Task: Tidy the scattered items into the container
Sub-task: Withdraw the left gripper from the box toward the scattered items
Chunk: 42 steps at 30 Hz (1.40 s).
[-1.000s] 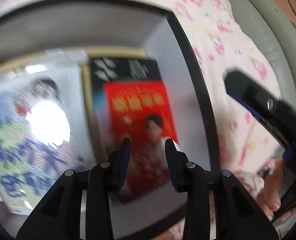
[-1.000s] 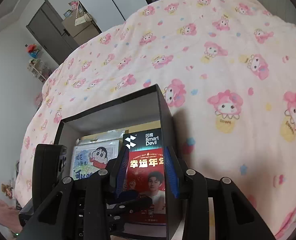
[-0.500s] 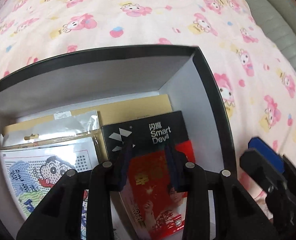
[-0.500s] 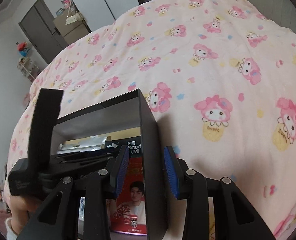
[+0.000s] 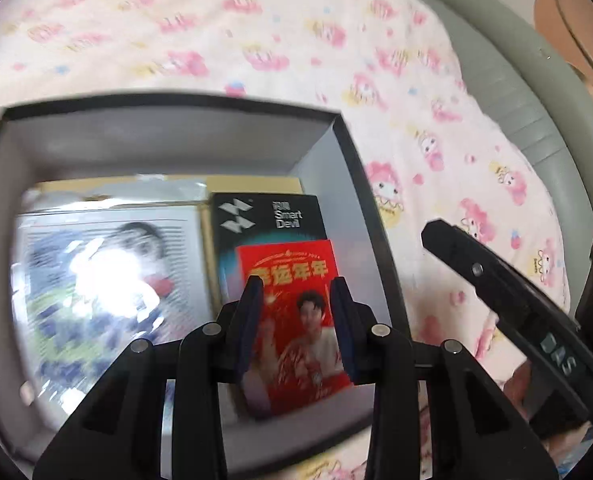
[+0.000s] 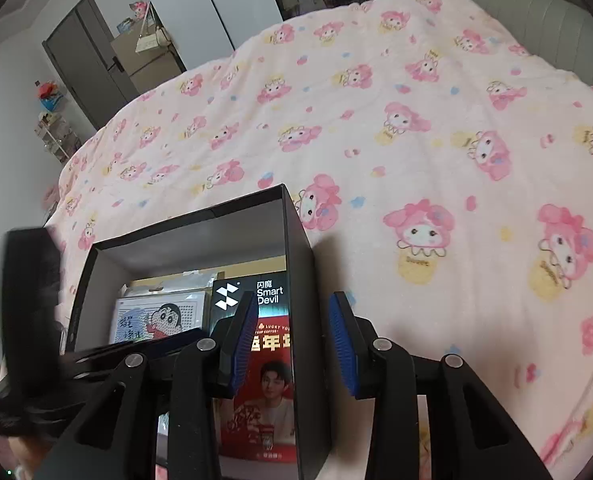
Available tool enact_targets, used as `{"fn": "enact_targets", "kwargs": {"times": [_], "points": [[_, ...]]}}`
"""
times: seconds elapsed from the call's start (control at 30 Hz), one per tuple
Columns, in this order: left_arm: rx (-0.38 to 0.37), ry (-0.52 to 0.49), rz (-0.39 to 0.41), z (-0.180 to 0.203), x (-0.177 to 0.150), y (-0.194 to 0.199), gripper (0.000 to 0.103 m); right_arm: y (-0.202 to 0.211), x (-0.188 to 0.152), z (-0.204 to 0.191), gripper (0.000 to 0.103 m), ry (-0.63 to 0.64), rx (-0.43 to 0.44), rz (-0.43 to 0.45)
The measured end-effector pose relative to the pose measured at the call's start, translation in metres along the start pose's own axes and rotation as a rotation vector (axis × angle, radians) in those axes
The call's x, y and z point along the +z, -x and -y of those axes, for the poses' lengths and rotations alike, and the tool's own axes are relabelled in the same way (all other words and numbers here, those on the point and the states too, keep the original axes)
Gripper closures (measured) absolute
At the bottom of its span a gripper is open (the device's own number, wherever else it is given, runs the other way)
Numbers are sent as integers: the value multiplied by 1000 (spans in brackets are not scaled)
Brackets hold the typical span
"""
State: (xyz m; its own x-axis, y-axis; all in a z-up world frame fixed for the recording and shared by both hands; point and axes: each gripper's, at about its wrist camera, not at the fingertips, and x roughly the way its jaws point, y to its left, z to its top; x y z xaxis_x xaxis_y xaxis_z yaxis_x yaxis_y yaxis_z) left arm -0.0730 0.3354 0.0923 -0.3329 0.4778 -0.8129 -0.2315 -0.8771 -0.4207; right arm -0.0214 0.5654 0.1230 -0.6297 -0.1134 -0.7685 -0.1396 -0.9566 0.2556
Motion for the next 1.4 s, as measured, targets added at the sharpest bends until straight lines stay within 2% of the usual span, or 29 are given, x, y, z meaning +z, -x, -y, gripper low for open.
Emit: {"fn": "enact_targets", "kwargs": {"times": [0.13,0.23,0.3,0.37,0.57,0.73,0.83,0.93,1.07,1.17,1.23,1.4], "points": [[18,-38,83,3,-13,48,67,36,-10,-29,70,107,-30,79],[16,-70,125,9,-27,73,60,58,-22,-46,69,146,-26,107],[36,-93,141,15,-41,84,59,72,-32,-58,69,171,-24,116],[32,-101,142,17,-46,90,59,86,-41,-68,69,188,-27,131],[35,-113,147,5,-78,126,60,114,-73,-92,69,182,51,126],[43,-96,151,-15,-100,147,60,126,-95,-119,69,244,47,126],[75,-71,171,-35,-111,163,60,125,-105,-145,70,288,61,114],[112,-31,193,-63,-124,179,61,119,-112,-169,70,314,118,81],[177,33,219,-106,-143,194,61,95,-124,-209,70,352,230,-9],[174,127,229,-147,-156,204,59,71,-136,-242,70,388,296,-86],[198,182,237,-171,-161,207,59,57,-142,-259,70,392,329,-123],[199,297,237,-233,-169,214,58,15,-143,-284,70,396,282,-187]]}}
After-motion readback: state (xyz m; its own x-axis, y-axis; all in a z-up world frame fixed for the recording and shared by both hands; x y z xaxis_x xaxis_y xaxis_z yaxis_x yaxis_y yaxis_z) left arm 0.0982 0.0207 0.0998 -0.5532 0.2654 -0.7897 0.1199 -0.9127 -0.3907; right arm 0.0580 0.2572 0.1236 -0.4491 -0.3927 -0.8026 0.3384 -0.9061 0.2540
